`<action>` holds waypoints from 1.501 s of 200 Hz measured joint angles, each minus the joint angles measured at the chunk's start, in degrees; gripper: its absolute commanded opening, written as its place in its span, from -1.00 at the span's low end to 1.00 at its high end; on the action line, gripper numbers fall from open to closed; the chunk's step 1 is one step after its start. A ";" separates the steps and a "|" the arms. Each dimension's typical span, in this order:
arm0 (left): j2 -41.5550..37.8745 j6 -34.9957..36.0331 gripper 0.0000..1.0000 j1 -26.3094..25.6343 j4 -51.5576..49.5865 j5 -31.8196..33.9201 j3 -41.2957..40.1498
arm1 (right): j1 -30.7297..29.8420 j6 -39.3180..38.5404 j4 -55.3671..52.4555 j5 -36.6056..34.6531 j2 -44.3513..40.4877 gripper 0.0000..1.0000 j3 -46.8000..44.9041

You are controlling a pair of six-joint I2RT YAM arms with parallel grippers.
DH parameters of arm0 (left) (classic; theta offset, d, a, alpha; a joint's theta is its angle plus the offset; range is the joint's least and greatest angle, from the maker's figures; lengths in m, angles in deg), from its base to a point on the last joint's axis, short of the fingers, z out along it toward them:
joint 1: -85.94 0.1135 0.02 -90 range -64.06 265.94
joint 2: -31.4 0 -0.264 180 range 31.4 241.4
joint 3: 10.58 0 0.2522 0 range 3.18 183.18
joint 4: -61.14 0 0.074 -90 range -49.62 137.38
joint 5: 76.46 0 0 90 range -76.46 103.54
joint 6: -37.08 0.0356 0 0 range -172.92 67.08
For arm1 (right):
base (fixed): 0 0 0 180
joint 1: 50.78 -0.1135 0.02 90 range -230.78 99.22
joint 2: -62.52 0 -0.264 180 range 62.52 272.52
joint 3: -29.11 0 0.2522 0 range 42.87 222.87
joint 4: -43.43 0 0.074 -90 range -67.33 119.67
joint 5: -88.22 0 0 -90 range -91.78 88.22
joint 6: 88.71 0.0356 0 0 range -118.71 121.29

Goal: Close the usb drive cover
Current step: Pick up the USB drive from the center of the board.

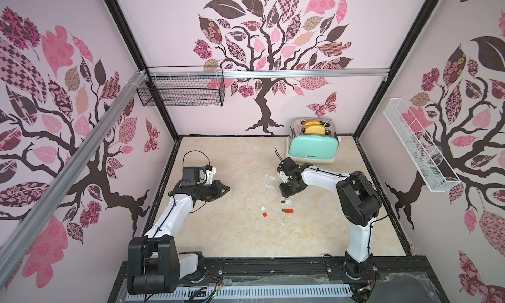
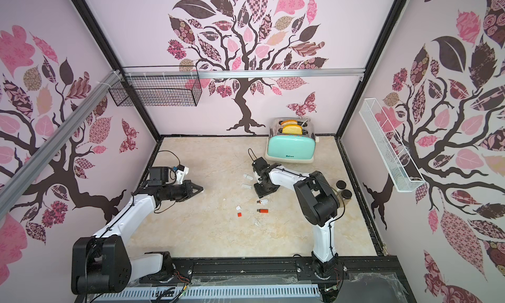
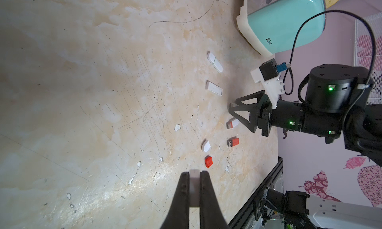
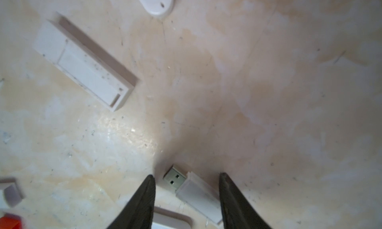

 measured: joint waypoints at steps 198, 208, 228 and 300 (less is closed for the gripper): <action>-0.96 -0.02 -1.00 0.68 -0.35 -0.04 0.00 | 0.00 -0.59 -3.08 -2.01 -0.33 -0.49 -0.33; -1.03 -0.02 -1.00 0.72 -0.33 -0.04 0.00 | 0.00 -0.59 -3.08 -2.01 -0.33 -0.52 -0.33; -1.05 -0.02 -1.00 0.83 -0.37 -0.02 0.00 | 0.04 -0.74 -3.26 -2.03 -0.33 -0.58 -0.24; -1.33 -0.09 -1.00 1.11 -0.22 -0.24 -0.02 | 0.09 -0.87 -3.26 -2.19 -0.35 -0.81 -0.17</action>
